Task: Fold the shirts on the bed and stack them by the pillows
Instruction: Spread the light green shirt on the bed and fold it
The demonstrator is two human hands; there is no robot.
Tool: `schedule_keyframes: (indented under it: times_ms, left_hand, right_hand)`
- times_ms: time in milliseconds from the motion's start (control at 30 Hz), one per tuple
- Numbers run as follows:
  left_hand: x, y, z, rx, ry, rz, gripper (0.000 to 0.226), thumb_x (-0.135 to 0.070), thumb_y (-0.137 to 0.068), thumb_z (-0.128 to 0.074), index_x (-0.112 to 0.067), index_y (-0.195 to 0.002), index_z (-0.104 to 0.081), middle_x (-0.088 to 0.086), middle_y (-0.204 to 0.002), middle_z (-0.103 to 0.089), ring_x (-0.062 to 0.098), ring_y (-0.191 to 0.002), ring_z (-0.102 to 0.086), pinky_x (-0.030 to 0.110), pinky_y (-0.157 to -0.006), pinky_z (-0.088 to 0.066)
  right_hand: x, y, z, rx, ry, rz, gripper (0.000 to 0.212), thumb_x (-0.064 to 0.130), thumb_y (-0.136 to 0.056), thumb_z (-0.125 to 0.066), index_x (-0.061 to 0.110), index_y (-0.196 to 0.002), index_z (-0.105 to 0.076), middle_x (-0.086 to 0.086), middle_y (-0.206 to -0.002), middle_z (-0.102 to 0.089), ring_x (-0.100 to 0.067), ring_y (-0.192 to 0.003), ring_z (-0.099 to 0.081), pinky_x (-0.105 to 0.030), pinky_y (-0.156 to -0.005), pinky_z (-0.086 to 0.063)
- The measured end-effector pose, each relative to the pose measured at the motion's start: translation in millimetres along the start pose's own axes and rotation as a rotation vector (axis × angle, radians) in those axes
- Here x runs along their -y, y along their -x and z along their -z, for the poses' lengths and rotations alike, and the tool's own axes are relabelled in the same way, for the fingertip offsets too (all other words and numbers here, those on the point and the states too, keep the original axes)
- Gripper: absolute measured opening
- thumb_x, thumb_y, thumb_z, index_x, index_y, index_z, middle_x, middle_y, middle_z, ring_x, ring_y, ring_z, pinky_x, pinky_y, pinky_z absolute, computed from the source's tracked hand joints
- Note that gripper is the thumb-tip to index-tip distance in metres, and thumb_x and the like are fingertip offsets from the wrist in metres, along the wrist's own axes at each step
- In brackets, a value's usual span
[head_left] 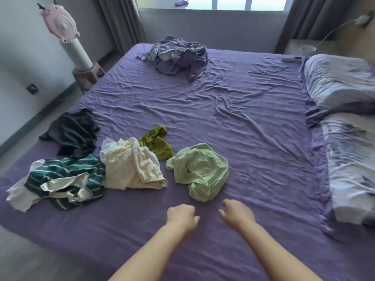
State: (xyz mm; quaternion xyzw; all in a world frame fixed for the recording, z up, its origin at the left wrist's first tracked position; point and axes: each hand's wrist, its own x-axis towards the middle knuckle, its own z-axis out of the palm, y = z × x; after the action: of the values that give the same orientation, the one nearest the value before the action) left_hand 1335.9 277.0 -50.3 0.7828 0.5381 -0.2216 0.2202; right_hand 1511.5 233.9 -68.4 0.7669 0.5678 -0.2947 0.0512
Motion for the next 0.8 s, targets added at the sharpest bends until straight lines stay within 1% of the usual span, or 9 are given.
schedule_keyframes:
  times_ms: [100,167,300,467,533,600,667,733,800]
  left_hand:
    - [13,-25,9,-0.005,0.012,-0.020,0.039,-0.045,-0.093,-0.043,-0.020,-0.120,-0.057,0.004,-0.123,-0.059,0.027,-0.114,-0.055,0.035,-0.090,-0.041]
    - [22,-49,14,-0.007,0.021,-0.048,0.041,-0.045,-0.093,-0.044,-0.020,-0.123,-0.055,0.003,-0.125,-0.057,0.027,-0.116,-0.053,0.036,-0.092,-0.040]
    - [40,-104,15,0.001,0.087,-0.109,0.038,-0.046,-0.093,-0.047,-0.022,-0.121,-0.056,0.003,-0.122,-0.056,0.025,-0.115,-0.053,0.036,-0.091,-0.041]
    - [52,-160,0,0.012,0.158,-0.179,0.038,-0.041,-0.091,-0.052,-0.025,-0.127,-0.054,0.001,-0.123,-0.056,0.021,-0.118,-0.051,0.035,-0.093,-0.043]
    - [54,-174,-8,0.017,0.171,-0.200,0.039,-0.039,-0.092,-0.053,-0.025,-0.128,-0.053,0.002,-0.121,-0.056,0.021,-0.117,-0.051,0.035,-0.093,-0.044]
    - [53,-183,-15,0.020,0.179,-0.222,0.037,-0.039,-0.092,-0.052,-0.025,-0.127,-0.054,0.001,-0.120,-0.056,0.021,-0.116,-0.051,0.035,-0.093,-0.044]
    - [52,-183,-21,0.034,0.176,-0.241,0.036,-0.038,-0.092,-0.052,-0.026,-0.126,-0.054,0.000,-0.122,-0.055,0.019,-0.116,-0.051,0.034,-0.093,-0.043]
    - [55,-182,-21,0.046,0.187,-0.258,0.037,-0.037,-0.092,-0.053,-0.028,-0.128,-0.052,-0.001,-0.123,-0.054,0.019,-0.118,-0.049,0.034,-0.094,-0.043]
    - [52,-190,-14,0.005,0.180,-0.254,0.040,-0.034,-0.091,-0.054,-0.029,-0.130,-0.049,-0.003,-0.126,-0.052,0.020,-0.119,-0.047,0.035,-0.095,-0.043]
  right_hand:
    - [11,-26,0,0.002,-0.029,0.010,0.033,0.039,-0.091,-0.045,0.019,-0.114,-0.054,-0.002,-0.119,-0.058,-0.024,-0.113,-0.053,-0.034,-0.084,-0.045]
    - [16,-46,-3,-0.014,-0.058,-0.003,0.030,0.040,-0.090,-0.046,0.021,-0.111,-0.055,0.000,-0.116,-0.058,-0.023,-0.112,-0.054,-0.034,-0.082,-0.046]
    - [23,-92,-19,-0.039,-0.123,-0.054,0.027,0.039,-0.090,-0.049,0.020,-0.107,-0.055,0.000,-0.114,-0.058,-0.022,-0.110,-0.054,-0.034,-0.080,-0.045]
    - [28,-141,-48,-0.057,-0.196,-0.108,0.033,0.036,-0.091,-0.052,0.020,-0.120,-0.051,0.000,-0.124,-0.055,-0.020,-0.118,-0.050,-0.032,-0.087,-0.046]
    - [29,-154,-59,-0.053,-0.206,-0.137,0.034,0.035,-0.091,-0.054,0.020,-0.122,-0.050,0.000,-0.125,-0.055,-0.020,-0.118,-0.050,-0.032,-0.087,-0.045]
    - [31,-164,-64,-0.042,-0.228,-0.172,0.031,0.033,-0.090,-0.055,0.020,-0.118,-0.051,-0.001,-0.122,-0.058,-0.022,-0.115,-0.053,-0.032,-0.083,-0.045]
    - [34,-165,-72,-0.040,-0.219,-0.178,0.022,0.028,-0.090,-0.053,0.019,-0.110,-0.053,-0.002,-0.116,-0.061,-0.024,-0.110,-0.056,-0.033,-0.080,-0.045]
    - [35,-162,-70,-0.009,-0.184,-0.145,0.014,0.025,-0.090,-0.050,0.018,-0.100,-0.057,-0.003,-0.110,-0.061,-0.025,-0.106,-0.056,-0.032,-0.079,-0.044]
    - [33,-164,-58,-0.022,-0.228,-0.068,0.009,0.022,-0.088,-0.051,0.017,-0.091,-0.059,-0.004,-0.099,-0.057,-0.026,-0.102,-0.056,-0.031,-0.078,-0.040]
